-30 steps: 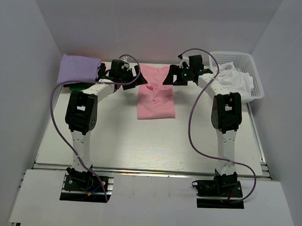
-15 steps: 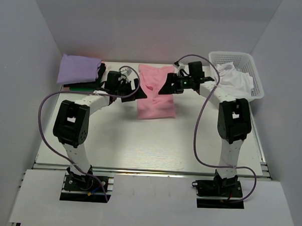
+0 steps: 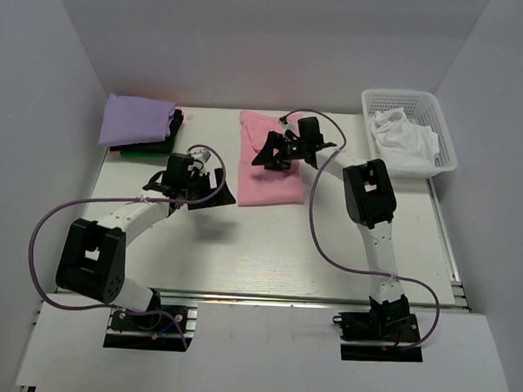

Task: Fold and stack the t-shirts
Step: Fold the folded rectangular tshirt in 1/3 of the way, then grab one side of the 2/3 rectangular tshirt with both arms, then fold the long partially folded tshirt into a neat square

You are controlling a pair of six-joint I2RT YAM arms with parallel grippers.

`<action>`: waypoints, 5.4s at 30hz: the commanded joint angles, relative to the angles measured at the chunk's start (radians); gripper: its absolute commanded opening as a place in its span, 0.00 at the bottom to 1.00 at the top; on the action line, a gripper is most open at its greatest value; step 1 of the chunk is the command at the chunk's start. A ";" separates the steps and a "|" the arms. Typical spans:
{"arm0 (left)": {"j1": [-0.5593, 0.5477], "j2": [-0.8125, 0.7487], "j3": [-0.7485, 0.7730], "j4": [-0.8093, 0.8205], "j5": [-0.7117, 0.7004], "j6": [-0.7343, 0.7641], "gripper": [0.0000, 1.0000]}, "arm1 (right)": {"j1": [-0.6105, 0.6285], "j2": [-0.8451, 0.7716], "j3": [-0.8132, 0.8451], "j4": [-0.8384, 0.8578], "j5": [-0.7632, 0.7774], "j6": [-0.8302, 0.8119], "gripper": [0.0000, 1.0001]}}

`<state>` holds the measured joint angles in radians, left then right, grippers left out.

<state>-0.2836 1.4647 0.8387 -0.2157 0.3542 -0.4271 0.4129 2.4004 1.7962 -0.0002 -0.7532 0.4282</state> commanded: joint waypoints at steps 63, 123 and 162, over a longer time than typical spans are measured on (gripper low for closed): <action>-0.127 0.487 0.249 0.177 0.089 -0.019 0.00 | -0.166 -0.484 -0.736 0.023 0.199 -0.029 0.00; -0.029 0.207 0.418 -0.125 0.531 -0.179 0.00 | -0.249 -0.780 -0.537 -0.435 -0.015 -0.157 0.00; 0.078 0.390 0.539 0.143 0.279 -0.239 1.00 | -0.220 -0.319 -0.095 -0.179 -0.094 -0.147 0.90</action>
<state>-0.1703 1.9190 1.3380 -0.1081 0.6201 -0.7166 0.1772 2.1704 1.7279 -0.1268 -0.8646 0.3607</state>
